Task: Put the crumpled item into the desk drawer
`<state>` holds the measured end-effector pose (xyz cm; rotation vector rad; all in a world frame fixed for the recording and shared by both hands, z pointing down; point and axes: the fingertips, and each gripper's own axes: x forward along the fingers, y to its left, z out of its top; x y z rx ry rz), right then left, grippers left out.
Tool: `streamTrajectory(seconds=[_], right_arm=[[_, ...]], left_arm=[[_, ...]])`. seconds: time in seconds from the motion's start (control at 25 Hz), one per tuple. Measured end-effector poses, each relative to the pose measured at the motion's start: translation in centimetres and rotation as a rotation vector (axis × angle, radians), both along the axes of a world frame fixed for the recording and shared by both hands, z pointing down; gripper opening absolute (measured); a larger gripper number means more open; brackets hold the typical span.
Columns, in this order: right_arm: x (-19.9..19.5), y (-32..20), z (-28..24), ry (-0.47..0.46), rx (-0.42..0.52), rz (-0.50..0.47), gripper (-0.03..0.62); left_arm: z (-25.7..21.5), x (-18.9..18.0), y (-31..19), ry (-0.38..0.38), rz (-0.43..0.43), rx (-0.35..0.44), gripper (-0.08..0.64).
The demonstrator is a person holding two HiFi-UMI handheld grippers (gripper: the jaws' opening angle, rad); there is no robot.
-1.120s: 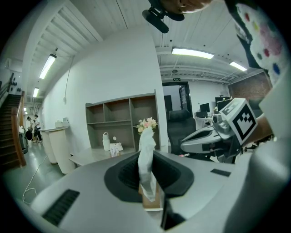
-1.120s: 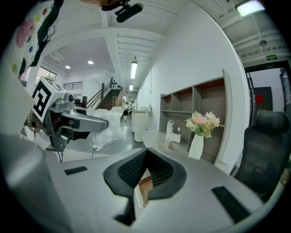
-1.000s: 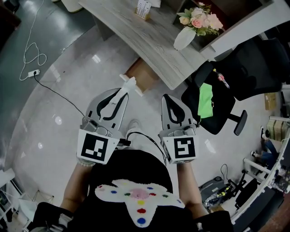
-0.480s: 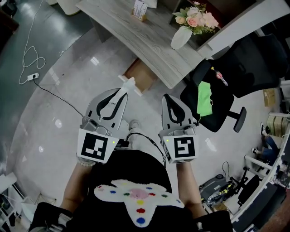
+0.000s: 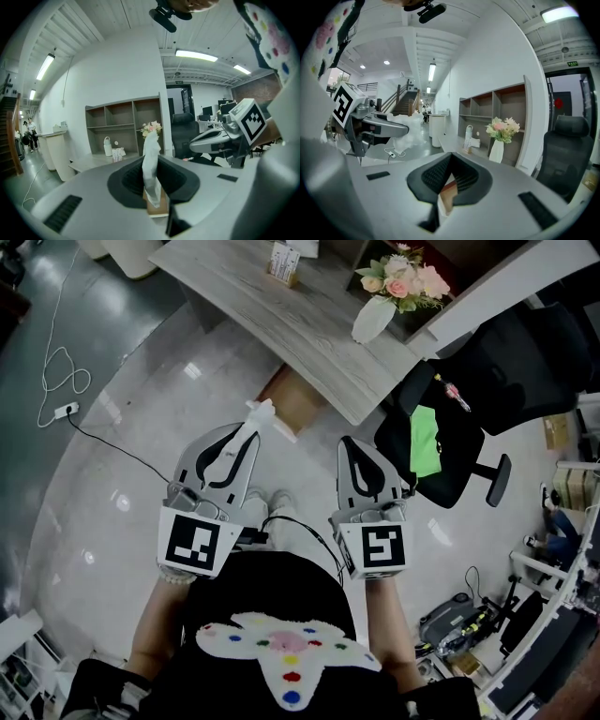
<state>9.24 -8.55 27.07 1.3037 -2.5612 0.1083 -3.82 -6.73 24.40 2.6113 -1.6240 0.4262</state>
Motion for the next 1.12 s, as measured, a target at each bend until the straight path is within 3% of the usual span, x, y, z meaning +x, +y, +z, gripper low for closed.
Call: streamTrajectory(seconds=[0.64, 1.12], right_arm=[[-2.5, -0.5, 1.9, 0.032, -0.039, 0.004, 0.005], [-2.2, -0.3, 5.0, 0.060, -0.099, 0.010, 0.005]], left_arm=[[2.5, -1.9, -0.8, 0.008, 0.042, -0.053, 0.061], [5.5, -1.8, -1.2, 0.004, 0.067, -0.106, 0.061]])
